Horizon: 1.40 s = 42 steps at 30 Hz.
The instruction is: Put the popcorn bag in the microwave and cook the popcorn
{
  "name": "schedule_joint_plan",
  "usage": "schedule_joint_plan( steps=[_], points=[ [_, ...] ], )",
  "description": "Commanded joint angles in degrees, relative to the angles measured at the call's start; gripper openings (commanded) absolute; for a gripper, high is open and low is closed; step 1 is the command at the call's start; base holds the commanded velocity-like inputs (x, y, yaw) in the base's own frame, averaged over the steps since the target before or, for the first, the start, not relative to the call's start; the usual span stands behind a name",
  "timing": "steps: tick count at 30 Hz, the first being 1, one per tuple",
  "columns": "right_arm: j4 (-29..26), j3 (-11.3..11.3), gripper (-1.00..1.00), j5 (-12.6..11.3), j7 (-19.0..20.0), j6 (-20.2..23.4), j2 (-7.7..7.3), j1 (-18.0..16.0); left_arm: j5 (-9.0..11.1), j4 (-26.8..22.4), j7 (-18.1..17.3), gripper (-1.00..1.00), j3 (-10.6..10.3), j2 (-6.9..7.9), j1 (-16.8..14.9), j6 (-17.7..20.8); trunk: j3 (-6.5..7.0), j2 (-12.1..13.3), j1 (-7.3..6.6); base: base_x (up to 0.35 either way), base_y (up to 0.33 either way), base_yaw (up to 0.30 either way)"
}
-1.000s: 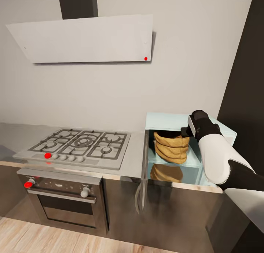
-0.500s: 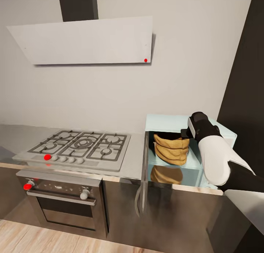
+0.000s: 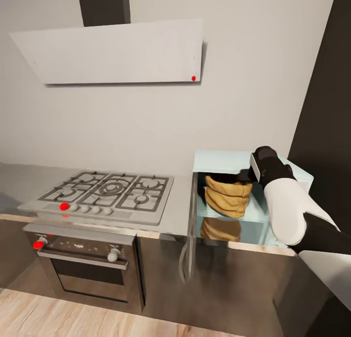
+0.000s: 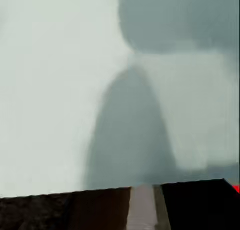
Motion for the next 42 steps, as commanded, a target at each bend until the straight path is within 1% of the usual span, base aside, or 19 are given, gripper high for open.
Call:
schedule_joint_plan(
  steps=[1,9,12,15,19,25,26,27,29,30,33,34,35,36,37,38,39,40,42],
  points=[
    [-0.05,-0.23,1.00,0.06,0.02,0.13,0.03,-0.05,0.28,0.02,0.00,1.00,0.15,-0.02,-0.03,-0.16,-0.07,-0.04,-0.03,-0.320,0.000,0.000],
    [-0.58,-0.27,1.00,-0.63,0.47,0.13,0.11,-0.07,0.27,0.02,0.01,1.00,0.17,-0.02,-0.03,-0.16,-0.07,-0.04,-0.03,-0.342,0.000,0.000],
    [-2.84,-0.59,1.00,-1.03,1.07,0.13,0.21,-0.08,0.28,0.02,0.01,1.00,0.17,-0.02,-0.03,-0.16,-0.07,-0.04,-0.03,-0.345,0.000,0.000],
    [-8.59,-0.73,1.00,-2.43,5.64,0.13,0.26,-0.07,0.26,0.02,0.01,1.00,0.13,-0.02,-0.03,-0.16,-0.07,-0.04,-0.03,-0.345,0.000,0.000],
    [-14.20,-0.75,1.00,-2.94,9.46,0.13,0.30,-0.11,0.27,0.02,0.01,1.00,0.11,-0.02,-0.03,-0.16,-0.07,-0.04,-0.03,-0.345,0.000,0.000],
    [-15.16,-0.29,1.00,-2.46,10.21,0.13,0.14,0.58,0.26,0.02,0.01,1.00,0.08,-0.02,-0.03,-0.16,-0.07,-0.04,-0.03,-0.343,0.000,0.000],
    [-15.20,-0.26,1.00,-2.45,10.21,0.13,0.13,1.10,0.26,0.02,0.01,1.00,0.08,-0.02,-0.03,-0.16,-0.07,-0.04,-0.03,-0.269,0.000,0.000],
    [-15.40,-0.23,1.00,-2.46,10.30,0.13,0.13,2.51,0.26,0.02,0.01,1.00,0.05,-0.02,-0.03,-0.16,-0.07,-0.04,-0.03,-0.190,0.000,0.000],
    [-16.02,-0.17,1.00,-2.62,10.46,0.13,0.24,6.80,0.26,0.02,0.01,1.00,0.00,-0.02,-0.03,-0.16,-0.07,-0.04,-0.03,-0.074,0.000,0.000],
    [-16.18,-0.15,1.00,-2.80,10.55,0.13,0.61,10.25,0.27,0.02,0.01,1.00,-0.01,-0.02,-0.03,-0.16,-0.07,-0.04,-0.03,-0.016,0.000,0.000],
    [-15.82,-0.14,1.00,-2.96,10.64,0.13,1.27,15.30,0.27,0.02,0.01,1.00,-0.01,-0.02,-0.03,-0.16,-0.07,-0.04,-0.03,-0.005,0.000,0.000],
    [-15.77,-0.14,1.00,-3.02,10.66,0.13,2.30,17.21,0.26,0.02,0.01,1.00,-0.01,-0.02,-0.03,-0.16,-0.07,-0.04,-0.03,-0.001,0.000,0.000],
    [-15.74,-0.17,1.00,-3.04,10.70,-2.64,3.79,19.10,0.26,0.02,0.01,1.00,-0.01,-0.02,-0.03,-0.16,-0.07,-0.04,-0.03,0.000,0.000,0.000],
    [-15.73,-0.19,1.00,-3.05,10.72,-6.94,4.83,20.41,0.26,0.02,0.01,1.00,-0.01,-0.02,-0.03,-0.16,-0.07,-0.04,-0.03,0.000,0.000,0.000],
    [-15.72,-0.21,1.00,-3.07,10.83,-16.18,6.53,23.08,0.26,0.02,0.01,1.00,-0.01,-0.02,-0.03,-0.16,-0.07,-0.04,-0.03,0.000,0.000,0.000],
    [-15.71,-0.22,1.00,-3.17,11.24,-20.16,7.02,24.18,0.26,0.02,0.01,1.00,-0.01,-0.02,-0.03,-0.16,-0.07,-0.04,-0.03,0.000,0.000,0.000],
    [-15.71,-0.24,1.00,-3.58,12.48,-25.30,7.47,25.59,0.26,0.02,0.01,1.00,-0.01,-0.02,-0.03,-0.16,-0.07,-0.04,-0.03,0.000,0.000,0.000],
    [-15.73,-0.29,1.00,-4.95,15.87,-32.54,7.79,27.47,0.26,0.00,0.01,1.00,-0.01,-0.02,-0.03,-0.16,-0.07,-0.04,-0.03,0.000,0.000,0.000],
    [-16.04,-0.46,1.00,-6.75,18.32,-40.43,7.86,29.64,0.26,0.00,-0.02,1.00,-0.03,-0.02,-0.03,-0.16,-0.07,-0.04,-0.03,0.013,0.000,0.000]
  ],
)
